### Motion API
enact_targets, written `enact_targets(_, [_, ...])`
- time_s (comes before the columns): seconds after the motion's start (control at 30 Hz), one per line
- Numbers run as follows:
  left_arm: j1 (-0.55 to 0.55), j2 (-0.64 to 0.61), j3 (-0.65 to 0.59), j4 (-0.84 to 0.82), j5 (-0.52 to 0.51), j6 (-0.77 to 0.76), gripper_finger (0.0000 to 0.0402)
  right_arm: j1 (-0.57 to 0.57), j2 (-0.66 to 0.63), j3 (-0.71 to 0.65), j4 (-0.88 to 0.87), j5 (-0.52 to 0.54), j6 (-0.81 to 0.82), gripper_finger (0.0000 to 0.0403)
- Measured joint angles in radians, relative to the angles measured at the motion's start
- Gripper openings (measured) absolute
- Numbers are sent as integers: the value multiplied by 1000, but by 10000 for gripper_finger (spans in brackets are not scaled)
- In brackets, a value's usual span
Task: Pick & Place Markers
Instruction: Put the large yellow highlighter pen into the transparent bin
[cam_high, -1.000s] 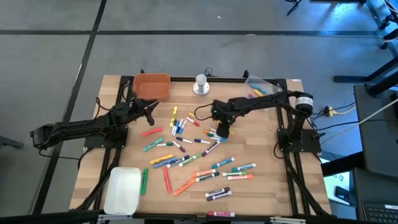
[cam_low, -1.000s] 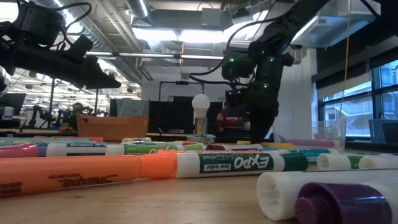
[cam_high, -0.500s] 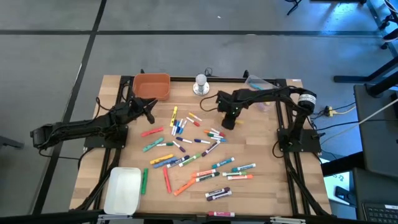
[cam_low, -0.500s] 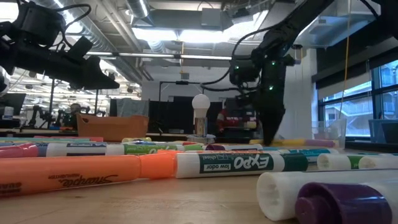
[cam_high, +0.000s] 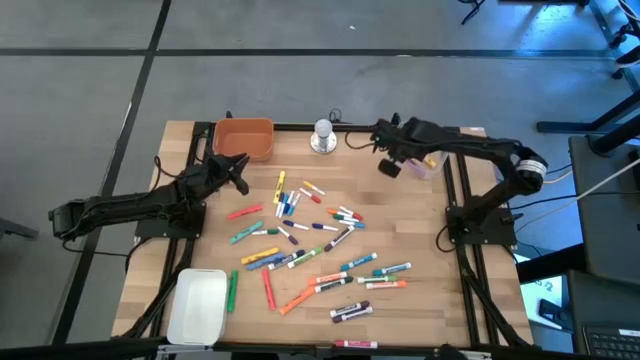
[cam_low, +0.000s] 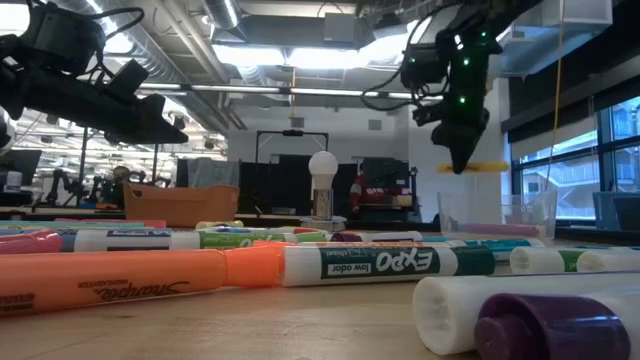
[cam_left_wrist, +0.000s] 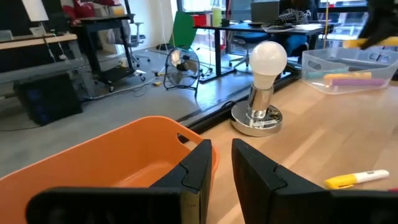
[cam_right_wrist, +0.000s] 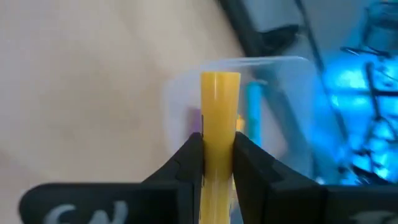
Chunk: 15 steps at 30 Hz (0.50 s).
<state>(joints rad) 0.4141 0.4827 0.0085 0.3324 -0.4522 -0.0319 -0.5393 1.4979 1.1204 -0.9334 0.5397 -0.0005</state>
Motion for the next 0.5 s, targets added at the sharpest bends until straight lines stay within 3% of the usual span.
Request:
enact_targets(0.13, [0, 0, 0, -19, 4, -1, 59, -83, 5, -42, 37, 133, 24, 65])
enact_targets(0.23, [0, 0, 0, -30, 9, -9, 59, -137, 5, -78, 47, 121, 35, 72])
enact_targets(0.33, [0, 0, 0, -30, 68, -8, 59, -162, 5, -112, 64, 52, 58, 131])
enact_targets(0.5, [0, 20, 0, -30, 105, -32, 69, -155, 5, -147, 122, 31, 74, 231])
